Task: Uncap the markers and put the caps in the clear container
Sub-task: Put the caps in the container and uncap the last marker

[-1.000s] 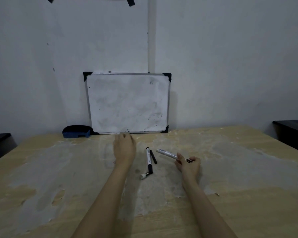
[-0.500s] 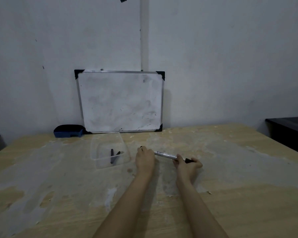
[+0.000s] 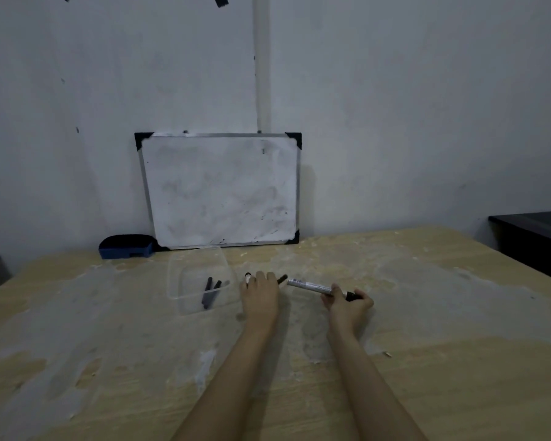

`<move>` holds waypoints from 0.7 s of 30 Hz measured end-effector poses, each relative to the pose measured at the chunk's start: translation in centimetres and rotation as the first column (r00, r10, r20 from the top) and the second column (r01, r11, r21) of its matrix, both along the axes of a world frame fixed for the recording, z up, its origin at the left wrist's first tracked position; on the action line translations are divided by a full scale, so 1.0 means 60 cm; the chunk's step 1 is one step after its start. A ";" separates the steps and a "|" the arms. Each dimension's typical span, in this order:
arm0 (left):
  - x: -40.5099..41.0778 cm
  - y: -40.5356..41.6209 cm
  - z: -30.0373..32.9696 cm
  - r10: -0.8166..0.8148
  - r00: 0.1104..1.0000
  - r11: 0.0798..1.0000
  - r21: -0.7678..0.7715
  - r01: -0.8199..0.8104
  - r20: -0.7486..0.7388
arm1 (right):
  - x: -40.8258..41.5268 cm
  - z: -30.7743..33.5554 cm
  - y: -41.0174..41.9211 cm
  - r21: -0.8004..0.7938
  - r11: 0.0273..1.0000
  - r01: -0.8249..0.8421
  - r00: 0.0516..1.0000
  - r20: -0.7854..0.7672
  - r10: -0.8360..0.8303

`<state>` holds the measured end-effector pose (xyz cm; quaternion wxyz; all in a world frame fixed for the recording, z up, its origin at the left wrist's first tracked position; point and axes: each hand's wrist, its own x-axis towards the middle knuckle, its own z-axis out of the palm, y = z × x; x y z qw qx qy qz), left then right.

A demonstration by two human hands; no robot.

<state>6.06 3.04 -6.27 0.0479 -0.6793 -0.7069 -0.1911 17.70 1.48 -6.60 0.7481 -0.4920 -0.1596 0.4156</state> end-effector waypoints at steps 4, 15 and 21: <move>-0.012 -0.023 -0.003 -0.067 0.959 0.990 0.138 0.030 0.275 | 0.005 0.004 0.002 0.035 0.999 0.023 0.996 -0.085 -0.020; -0.033 -0.039 -0.004 -0.172 0.859 0.962 0.268 0.042 0.482 | 0.008 -0.004 0.004 0.073 0.997 -0.015 0.990 -0.138 0.025; -0.028 -0.042 0.001 -0.264 0.831 0.943 0.313 0.115 0.489 | -0.009 -0.006 0.005 0.148 0.974 -0.169 0.974 -0.128 0.188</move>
